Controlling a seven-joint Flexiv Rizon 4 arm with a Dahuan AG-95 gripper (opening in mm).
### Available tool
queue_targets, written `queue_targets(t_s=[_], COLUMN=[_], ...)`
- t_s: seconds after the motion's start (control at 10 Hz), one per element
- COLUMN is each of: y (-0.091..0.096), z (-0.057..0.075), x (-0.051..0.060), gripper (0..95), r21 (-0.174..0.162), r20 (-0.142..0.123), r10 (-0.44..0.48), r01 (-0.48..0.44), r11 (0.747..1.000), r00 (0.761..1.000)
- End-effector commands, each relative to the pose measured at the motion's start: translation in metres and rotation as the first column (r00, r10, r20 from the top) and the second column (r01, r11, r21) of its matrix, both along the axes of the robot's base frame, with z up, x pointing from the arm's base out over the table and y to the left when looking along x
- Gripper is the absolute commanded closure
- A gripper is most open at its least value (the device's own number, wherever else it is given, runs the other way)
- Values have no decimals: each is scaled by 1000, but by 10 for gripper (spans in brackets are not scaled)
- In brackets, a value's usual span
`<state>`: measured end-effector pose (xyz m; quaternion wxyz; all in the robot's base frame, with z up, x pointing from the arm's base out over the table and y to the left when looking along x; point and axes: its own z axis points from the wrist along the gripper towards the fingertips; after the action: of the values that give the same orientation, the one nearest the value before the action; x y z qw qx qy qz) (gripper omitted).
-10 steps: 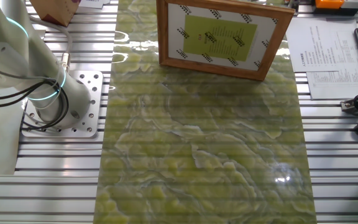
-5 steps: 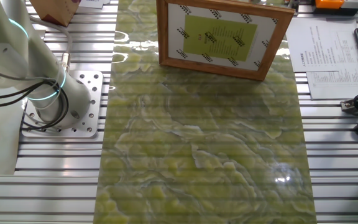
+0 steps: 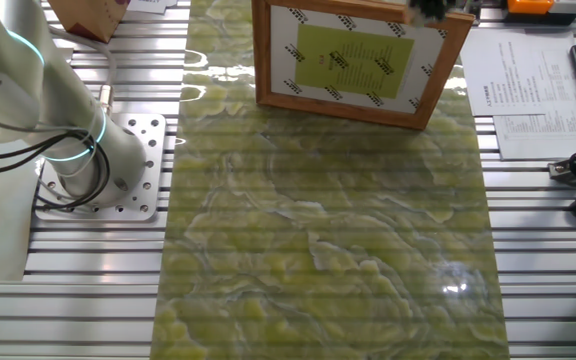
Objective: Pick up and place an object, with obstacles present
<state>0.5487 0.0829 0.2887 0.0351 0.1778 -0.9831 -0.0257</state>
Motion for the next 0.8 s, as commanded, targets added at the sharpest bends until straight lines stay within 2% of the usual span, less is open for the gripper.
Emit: queue_targets(t_s=[0.1, 0.4, 0.8], y=[-25, -62, -93], z=[-7, -23, -45], x=[2, 9, 14], gripper=[950, 950, 950], r21=[5, 6, 2], r20=[4, 11, 12], r10=[7, 0, -24], r01=[-7, 0, 24], r11=[1000, 1000, 1000], r00=[1000, 1000, 1000])
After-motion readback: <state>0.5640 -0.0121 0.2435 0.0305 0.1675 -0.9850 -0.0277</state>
